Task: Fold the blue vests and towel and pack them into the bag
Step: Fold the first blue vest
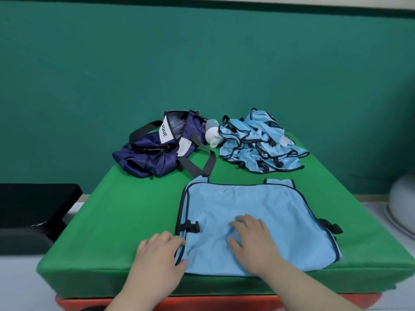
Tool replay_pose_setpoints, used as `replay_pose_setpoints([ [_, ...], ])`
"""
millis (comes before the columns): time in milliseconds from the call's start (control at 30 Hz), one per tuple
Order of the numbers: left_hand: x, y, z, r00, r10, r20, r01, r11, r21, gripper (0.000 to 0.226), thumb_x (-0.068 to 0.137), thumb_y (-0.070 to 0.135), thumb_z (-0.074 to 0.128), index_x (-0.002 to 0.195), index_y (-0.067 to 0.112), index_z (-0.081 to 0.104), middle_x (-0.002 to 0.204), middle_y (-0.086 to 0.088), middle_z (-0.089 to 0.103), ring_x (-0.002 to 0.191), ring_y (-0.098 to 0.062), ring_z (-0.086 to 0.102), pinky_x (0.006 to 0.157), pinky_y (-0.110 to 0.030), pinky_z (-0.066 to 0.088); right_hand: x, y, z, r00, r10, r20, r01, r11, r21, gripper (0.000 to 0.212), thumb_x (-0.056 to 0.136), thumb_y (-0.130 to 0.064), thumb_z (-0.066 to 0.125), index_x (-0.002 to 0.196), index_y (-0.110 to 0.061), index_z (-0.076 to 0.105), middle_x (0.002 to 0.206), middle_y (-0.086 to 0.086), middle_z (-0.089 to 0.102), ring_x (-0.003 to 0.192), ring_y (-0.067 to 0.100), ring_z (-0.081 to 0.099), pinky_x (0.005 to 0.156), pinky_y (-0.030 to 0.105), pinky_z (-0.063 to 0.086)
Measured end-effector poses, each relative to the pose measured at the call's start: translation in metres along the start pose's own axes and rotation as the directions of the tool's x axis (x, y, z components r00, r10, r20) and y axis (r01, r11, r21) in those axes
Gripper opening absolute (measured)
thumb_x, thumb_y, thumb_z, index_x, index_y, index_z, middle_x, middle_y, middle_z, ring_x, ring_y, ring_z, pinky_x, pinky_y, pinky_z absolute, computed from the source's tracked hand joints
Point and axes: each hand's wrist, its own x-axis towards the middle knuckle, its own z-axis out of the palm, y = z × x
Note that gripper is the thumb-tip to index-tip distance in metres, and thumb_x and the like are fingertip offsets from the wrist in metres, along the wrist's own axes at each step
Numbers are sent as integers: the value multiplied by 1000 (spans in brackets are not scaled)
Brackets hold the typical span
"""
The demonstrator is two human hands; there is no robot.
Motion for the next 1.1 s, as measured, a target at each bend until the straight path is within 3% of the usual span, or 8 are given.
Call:
replay_pose_setpoints([
  [267, -8, -22, 6, 996, -2, -93, -1, 1000, -31, 29, 84, 29, 67, 109, 42, 70, 70, 28, 49, 82, -7, 47, 77, -31, 33, -1, -1, 7, 999, 13, -52, -13, 1000, -12, 72, 81, -61, 17, 138, -32, 47, 146, -10, 39, 141, 13, 28, 121, 39, 14],
  [467, -4, -25, 2, 998, -51, -42, 49, 997, -60, 42, 92, 34, 61, 132, 46, 55, 77, 21, 60, 92, 0, 45, 88, -27, 25, 0, 0, 10, 997, 5, -83, -6, 1000, -18, 68, 83, -61, 20, 137, -30, 49, 143, -9, 41, 139, 13, 30, 119, 39, 18],
  [667, -3, -27, 1, 998, -68, -5, 68, 998, 3, 38, 89, 41, 62, 127, 44, 60, 87, 22, 48, 98, -7, 45, 90, -31, 26, -1, 0, 12, 995, 1, -101, -1, 1000, -3, 68, 83, -60, 21, 137, -30, 49, 142, -10, 42, 139, 12, 29, 119, 39, 17],
  [767, 5, -21, 4, 996, 10, -92, -14, 999, -41, 36, 85, 46, 56, 118, 39, 66, 94, 20, 47, 100, -11, 46, 91, -33, 30, -1, 0, 13, 995, 2, -104, -1, 1000, 11, 68, 83, -60, 22, 137, -30, 50, 141, -10, 42, 139, 12, 29, 120, 39, 17],
  [867, 17, 3, 6, 965, 226, -136, -236, 969, -65, 33, 83, 45, 50, 108, 35, 70, 98, 18, 51, 102, -12, 50, 89, -35, 38, -1, 0, 14, 994, 3, -111, -2, 1000, 9, 65, 84, -59, 24, 136, -30, 51, 140, -10, 43, 139, 13, 31, 119, 40, 18],
  [967, 38, 30, 13, 902, 429, 49, -427, 903, -44, 30, 92, 38, 46, 112, 33, 68, 107, 14, 59, 107, -14, 52, 95, -38, 42, 0, 0, 16, 993, 6, -118, -5, 1000, 5, 62, 84, -59, 28, 134, -30, 51, 140, -11, 43, 138, 12, 31, 118, 39, 19],
  [1033, 49, 35, 21, 885, 432, 173, -434, 900, -25, 28, 97, 32, 43, 114, 31, 65, 110, 12, 58, 107, -15, 50, 98, -37, 40, -1, 1, 16, 993, 7, -118, -6, 1000, 9, 62, 85, -59, 28, 134, -30, 51, 140, -11, 43, 139, 11, 30, 119, 38, 18],
  [1100, 53, 27, 30, 891, 428, 149, -436, 900, 23, 28, 95, 30, 42, 108, 30, 66, 105, 10, 57, 103, -17, 53, 93, -38, 43, -1, 1, 16, 993, 4, -115, -2, 1000, 13, 62, 85, -59, 28, 135, -30, 51, 141, -11, 42, 140, 11, 29, 119, 38, 17],
])
